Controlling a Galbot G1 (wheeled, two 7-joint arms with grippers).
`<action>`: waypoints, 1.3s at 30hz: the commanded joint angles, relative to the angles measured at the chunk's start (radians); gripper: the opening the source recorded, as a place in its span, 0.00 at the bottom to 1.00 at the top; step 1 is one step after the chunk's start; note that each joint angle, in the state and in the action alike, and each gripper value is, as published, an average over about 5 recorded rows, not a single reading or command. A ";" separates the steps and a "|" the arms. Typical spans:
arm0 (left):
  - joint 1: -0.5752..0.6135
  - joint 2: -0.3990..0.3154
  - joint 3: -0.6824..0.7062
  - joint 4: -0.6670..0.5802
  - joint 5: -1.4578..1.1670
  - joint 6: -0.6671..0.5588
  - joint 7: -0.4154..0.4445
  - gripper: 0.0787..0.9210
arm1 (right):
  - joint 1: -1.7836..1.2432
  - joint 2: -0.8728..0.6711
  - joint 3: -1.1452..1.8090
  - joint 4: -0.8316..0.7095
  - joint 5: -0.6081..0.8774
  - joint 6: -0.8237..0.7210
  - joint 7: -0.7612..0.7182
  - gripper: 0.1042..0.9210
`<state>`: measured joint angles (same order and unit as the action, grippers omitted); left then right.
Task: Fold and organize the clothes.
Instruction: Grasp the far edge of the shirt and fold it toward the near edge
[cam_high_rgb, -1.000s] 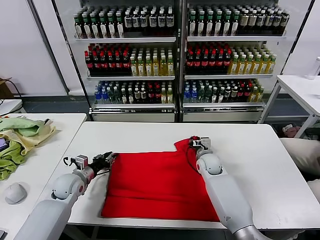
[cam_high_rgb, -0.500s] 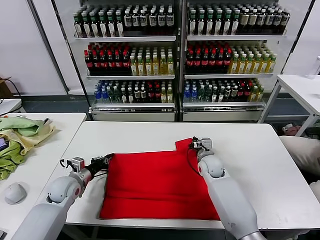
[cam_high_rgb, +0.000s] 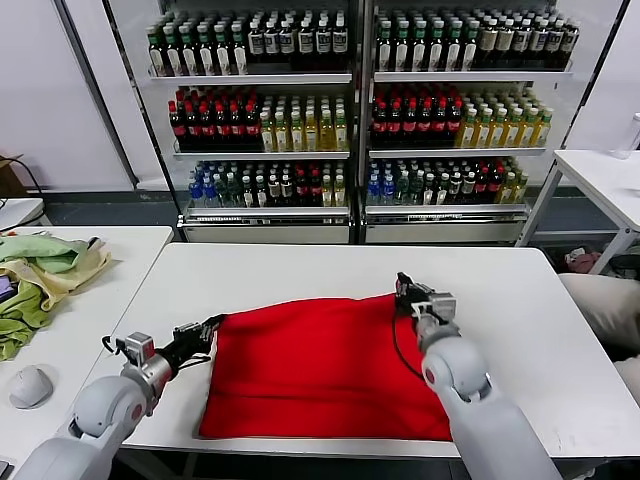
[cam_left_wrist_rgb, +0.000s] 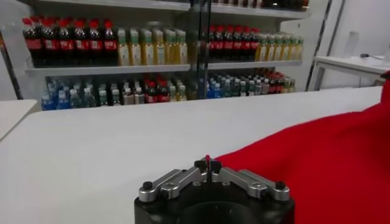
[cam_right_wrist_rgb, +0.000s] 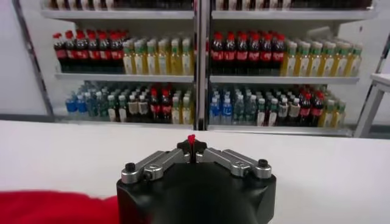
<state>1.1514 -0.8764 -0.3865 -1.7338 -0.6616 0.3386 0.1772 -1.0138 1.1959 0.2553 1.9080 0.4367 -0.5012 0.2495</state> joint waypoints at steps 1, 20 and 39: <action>0.184 0.033 -0.091 -0.123 -0.021 -0.013 -0.009 0.01 | -0.226 -0.045 0.045 0.236 -0.033 -0.011 0.007 0.02; 0.343 0.077 -0.165 -0.203 0.035 0.043 0.060 0.01 | -0.389 -0.035 0.072 0.253 -0.115 0.020 -0.002 0.02; 0.342 0.079 -0.178 -0.224 0.108 0.099 0.096 0.01 | -0.474 -0.021 0.074 0.232 -0.182 0.027 0.000 0.02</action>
<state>1.4749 -0.7916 -0.5709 -1.9453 -0.6049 0.4183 0.2593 -1.4541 1.1738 0.3312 2.1575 0.2783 -0.4807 0.2501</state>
